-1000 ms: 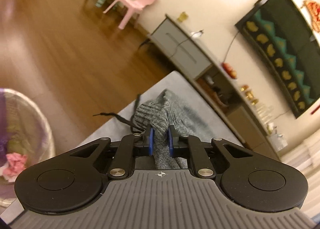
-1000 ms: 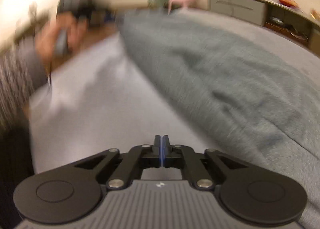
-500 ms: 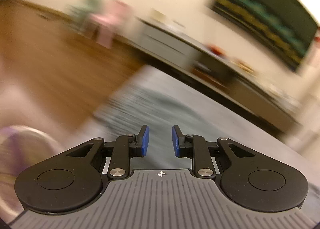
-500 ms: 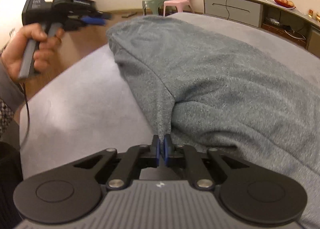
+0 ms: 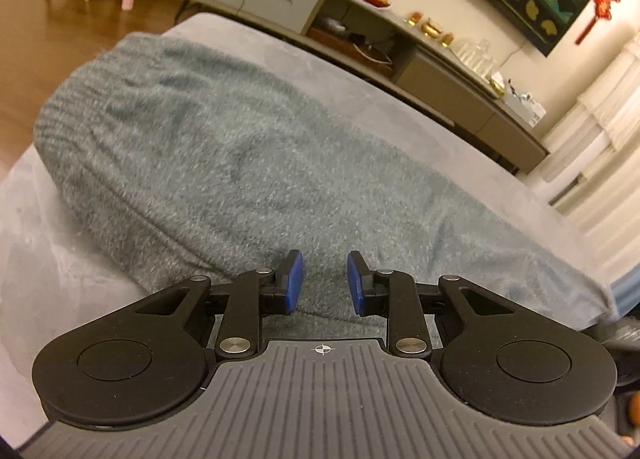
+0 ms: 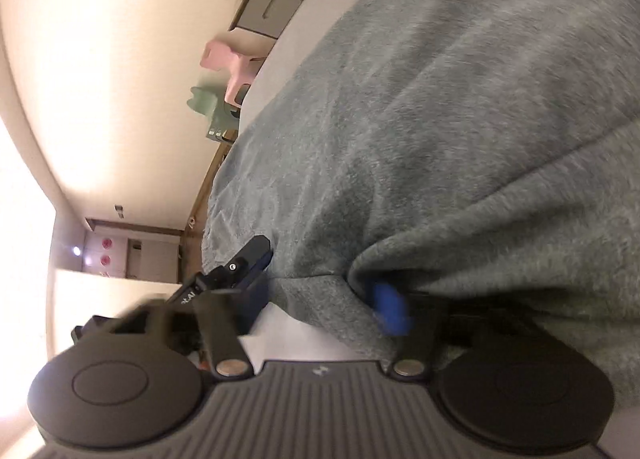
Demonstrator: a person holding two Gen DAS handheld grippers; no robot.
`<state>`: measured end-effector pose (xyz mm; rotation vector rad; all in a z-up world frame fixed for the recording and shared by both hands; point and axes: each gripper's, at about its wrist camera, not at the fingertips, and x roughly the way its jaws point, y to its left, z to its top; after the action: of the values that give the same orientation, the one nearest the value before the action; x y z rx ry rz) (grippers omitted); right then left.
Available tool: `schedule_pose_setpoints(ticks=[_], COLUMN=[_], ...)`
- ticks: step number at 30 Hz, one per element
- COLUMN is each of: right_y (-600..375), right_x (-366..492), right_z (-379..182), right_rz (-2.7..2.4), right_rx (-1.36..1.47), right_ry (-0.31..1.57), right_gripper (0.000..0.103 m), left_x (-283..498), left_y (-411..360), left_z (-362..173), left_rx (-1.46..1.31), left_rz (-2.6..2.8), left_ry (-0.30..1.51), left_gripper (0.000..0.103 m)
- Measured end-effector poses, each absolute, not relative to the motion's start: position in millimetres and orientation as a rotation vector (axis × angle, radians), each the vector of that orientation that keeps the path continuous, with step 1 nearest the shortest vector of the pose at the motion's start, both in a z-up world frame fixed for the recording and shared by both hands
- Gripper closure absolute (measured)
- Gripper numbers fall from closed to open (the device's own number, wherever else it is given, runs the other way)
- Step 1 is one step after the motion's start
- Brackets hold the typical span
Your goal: Fold clothes
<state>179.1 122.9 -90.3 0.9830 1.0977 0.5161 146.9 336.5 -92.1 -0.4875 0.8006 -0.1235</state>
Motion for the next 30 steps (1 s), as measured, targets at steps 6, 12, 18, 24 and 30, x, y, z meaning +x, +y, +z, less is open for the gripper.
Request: schedule_pose_setpoints(ticks=[6,12,18,24,30], right_y=[145,155,87,8,-28], right_x=[105,81,95,105,111], right_z=[-36,-56,-54,-70,-77], right_rz=[0.722,0.709,0.562,0.316,0.189], right_rx=[0.439,0.289,0.753,1.051,1.094], right_ry=[0.9,0.949,0.935,0.914,0.916], right_gripper=[0.098,0.088,0.049,0.047,0.078], left_x=[120,108,75,39,19], left_y=[341,289,251,192,158], left_z=[-61,-55,-46,-52,-83], left_rx=[-0.512,-0.373,-0.223,0.002,0.295], left_rz=[-0.178,-0.351,-0.391,-0.44,-0.309], left_ry=[0.69,0.742,0.746,0.754,0.727], left_gripper=[0.084,0.083,0.079,0.065,0.103])
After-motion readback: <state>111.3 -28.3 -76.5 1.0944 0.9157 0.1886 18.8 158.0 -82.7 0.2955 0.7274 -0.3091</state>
